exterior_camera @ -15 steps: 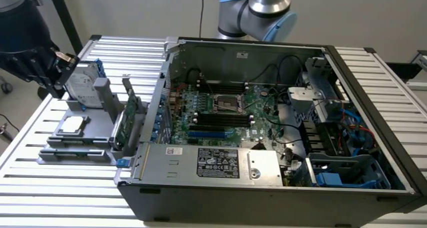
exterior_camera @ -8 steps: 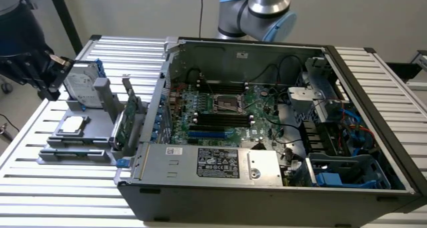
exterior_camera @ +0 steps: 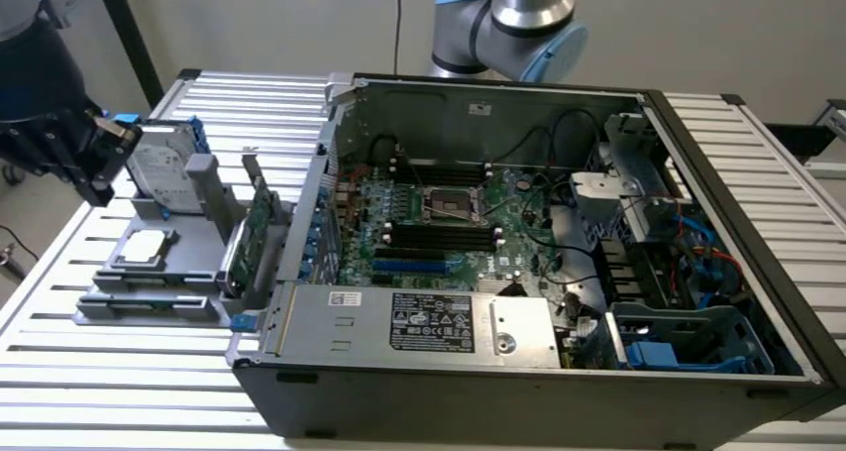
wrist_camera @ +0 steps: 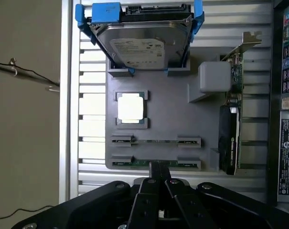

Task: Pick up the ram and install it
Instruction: 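Reach for the ram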

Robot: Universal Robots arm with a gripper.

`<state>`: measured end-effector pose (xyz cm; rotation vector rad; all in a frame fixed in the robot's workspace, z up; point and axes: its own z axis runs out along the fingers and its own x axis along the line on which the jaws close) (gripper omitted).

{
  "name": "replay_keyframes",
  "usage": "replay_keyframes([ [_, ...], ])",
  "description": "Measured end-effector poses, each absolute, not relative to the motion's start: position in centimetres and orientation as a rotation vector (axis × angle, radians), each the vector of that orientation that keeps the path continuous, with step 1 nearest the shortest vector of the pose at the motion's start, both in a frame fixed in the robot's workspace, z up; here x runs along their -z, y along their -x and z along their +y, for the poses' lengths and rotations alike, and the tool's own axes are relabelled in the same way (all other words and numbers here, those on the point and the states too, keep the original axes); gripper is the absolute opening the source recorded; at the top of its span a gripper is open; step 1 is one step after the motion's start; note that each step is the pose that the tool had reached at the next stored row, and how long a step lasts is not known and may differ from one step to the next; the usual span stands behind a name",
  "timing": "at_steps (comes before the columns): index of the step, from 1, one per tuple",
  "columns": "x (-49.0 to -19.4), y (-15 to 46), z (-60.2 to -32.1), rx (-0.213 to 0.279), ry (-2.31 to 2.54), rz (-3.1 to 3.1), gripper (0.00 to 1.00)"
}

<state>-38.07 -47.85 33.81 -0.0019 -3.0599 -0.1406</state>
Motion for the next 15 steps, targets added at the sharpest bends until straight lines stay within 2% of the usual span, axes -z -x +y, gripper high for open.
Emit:
replay_keyframes([
  [15,-33.28,38.72,-47.98,0.14,-0.042,-3.097,0.11],
])
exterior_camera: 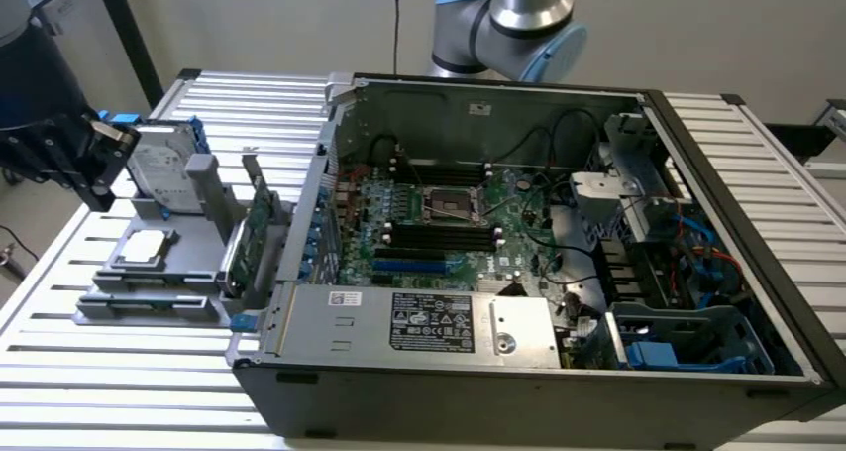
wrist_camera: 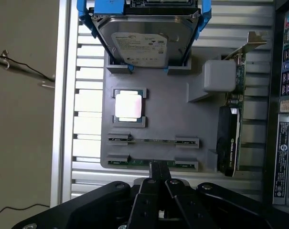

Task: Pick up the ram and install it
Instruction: 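Reach for the ram, then pick up the ram and move it above insertion slot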

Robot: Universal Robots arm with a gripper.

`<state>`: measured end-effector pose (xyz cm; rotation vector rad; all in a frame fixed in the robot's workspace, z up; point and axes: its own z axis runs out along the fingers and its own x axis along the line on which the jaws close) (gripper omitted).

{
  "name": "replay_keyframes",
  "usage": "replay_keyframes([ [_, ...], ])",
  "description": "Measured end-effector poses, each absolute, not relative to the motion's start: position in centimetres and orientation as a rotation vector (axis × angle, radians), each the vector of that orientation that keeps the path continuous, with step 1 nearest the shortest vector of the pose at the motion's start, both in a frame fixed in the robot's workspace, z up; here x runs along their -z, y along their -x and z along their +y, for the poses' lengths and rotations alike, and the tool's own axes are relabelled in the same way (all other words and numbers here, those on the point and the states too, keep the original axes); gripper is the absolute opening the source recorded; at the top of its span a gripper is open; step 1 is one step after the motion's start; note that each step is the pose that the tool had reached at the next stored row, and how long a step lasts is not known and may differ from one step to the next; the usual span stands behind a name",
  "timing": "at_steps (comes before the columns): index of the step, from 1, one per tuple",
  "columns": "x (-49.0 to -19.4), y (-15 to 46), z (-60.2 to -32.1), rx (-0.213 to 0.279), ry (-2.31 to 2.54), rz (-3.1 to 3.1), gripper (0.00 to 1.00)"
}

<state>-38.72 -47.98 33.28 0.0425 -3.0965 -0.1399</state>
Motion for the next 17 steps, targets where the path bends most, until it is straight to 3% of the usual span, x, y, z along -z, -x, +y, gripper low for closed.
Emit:
replay_keyframes([
  [17,-33.18,38.88,-47.98,0.139,-0.102,-3.095,0.11],
])
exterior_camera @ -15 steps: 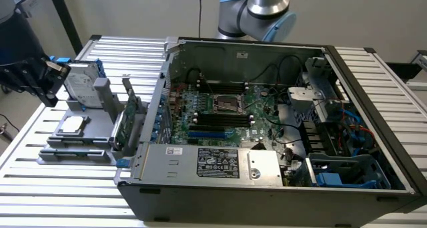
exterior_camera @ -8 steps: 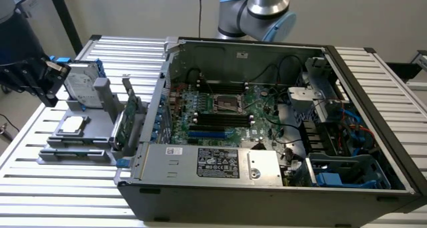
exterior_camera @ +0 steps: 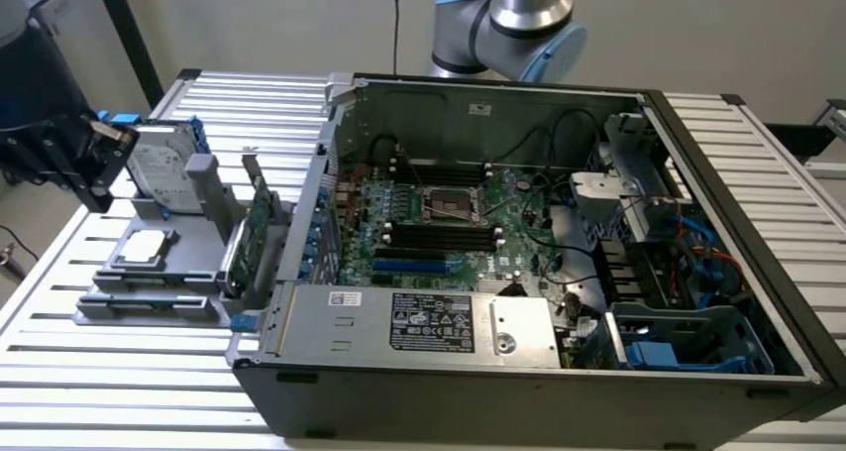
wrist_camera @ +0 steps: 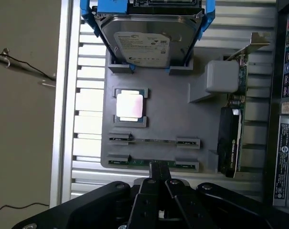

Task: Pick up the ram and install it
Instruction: 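Pick up the ram and move it above insertion slot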

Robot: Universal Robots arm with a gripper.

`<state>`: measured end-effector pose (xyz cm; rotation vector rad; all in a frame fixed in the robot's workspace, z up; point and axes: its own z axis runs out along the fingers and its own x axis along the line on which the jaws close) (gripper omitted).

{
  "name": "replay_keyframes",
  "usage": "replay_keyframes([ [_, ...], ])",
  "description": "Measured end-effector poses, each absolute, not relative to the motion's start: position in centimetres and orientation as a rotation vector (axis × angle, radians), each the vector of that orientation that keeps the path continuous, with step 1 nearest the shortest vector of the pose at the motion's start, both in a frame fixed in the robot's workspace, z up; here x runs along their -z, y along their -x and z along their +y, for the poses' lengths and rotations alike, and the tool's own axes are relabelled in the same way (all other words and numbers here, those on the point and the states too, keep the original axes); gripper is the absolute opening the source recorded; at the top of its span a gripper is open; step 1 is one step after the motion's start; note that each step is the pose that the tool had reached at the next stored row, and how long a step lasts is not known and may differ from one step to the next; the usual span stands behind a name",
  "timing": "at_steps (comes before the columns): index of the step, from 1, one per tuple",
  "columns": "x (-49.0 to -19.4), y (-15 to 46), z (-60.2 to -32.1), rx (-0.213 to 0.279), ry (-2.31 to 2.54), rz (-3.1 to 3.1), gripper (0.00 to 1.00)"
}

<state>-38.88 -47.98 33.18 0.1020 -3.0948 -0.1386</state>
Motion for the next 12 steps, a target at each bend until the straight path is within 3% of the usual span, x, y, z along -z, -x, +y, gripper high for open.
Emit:
replay_keyframes([
  [12,-32.88,38.88,-47.99,0.13,-0.437,-3.056,0.11],
])
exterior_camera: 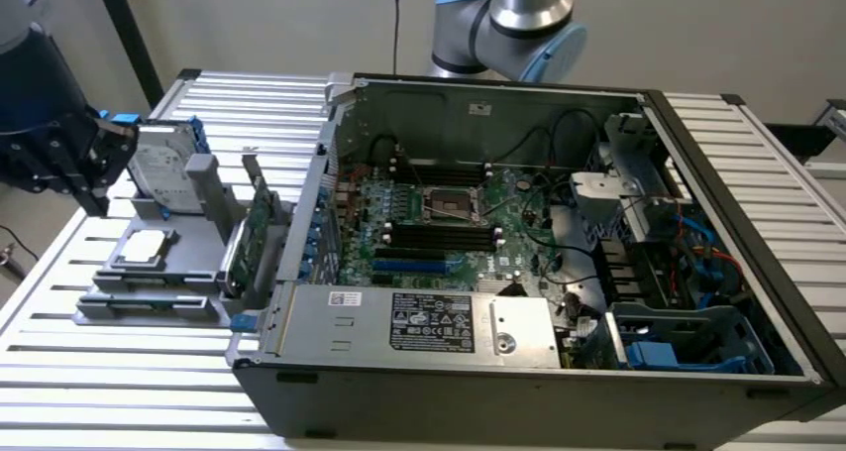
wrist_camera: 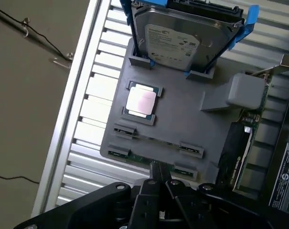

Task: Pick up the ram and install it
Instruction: 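Pick up the ram and move it above insertion slot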

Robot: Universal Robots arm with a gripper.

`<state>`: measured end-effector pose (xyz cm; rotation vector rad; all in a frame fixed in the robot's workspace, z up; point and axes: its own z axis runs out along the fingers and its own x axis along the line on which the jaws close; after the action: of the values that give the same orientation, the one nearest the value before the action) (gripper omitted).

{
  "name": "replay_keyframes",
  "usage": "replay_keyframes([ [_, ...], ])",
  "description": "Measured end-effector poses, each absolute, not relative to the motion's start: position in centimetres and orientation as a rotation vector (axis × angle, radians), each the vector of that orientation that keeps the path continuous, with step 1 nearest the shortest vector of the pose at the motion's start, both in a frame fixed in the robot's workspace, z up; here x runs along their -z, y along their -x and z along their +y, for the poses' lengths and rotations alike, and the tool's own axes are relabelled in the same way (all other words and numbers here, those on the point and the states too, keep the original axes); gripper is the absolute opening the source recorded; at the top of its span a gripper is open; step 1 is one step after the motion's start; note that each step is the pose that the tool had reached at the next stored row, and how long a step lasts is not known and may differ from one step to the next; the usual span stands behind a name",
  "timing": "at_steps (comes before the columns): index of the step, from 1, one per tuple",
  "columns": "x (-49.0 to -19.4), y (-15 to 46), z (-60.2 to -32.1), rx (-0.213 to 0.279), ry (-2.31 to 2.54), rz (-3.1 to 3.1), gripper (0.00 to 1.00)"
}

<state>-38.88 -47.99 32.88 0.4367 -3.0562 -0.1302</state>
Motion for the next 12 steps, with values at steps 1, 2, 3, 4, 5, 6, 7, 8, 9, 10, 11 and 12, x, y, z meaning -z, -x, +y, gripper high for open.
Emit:
replay_keyframes([
  [1,-32.86,38.88,-47.99,0.13,-0.464,-3.051,0.11],
  [2,-32.84,38.88,-47.99,0.129,-0.491,-3.046,0.11],
  [3,-32.81,38.88,-47.99,0.128,-0.521,-3.041,0.11],
  [4,-32.79,38.88,-47.99,0.127,-0.548,-3.035,0.11],
  [5,-32.77,38.88,-47.99,0.126,-0.576,-3.029,0.11],
  [6,-32.75,38.88,-47.99,0.126,-0.603,-3.023,0.11],
  [7,-32.73,38.88,-47.99,0.125,-0.63,-3.017,0.11],
  [8,-32.71,38.87,-47.99,0.124,-0.657,-3.011,0.11],
  [9,-32.69,38.88,-47.99,0.123,-0.684,-3.004,0.11],
  [10,-32.66,38.88,-47.99,0.122,-0.711,-2.997,0.11],
  [11,-32.64,38.88,-47.99,0.121,-0.738,-2.99,0.11],
  [12,-32.63,38.88,-47.99,0.121,-0.765,-2.982,0.11],
])
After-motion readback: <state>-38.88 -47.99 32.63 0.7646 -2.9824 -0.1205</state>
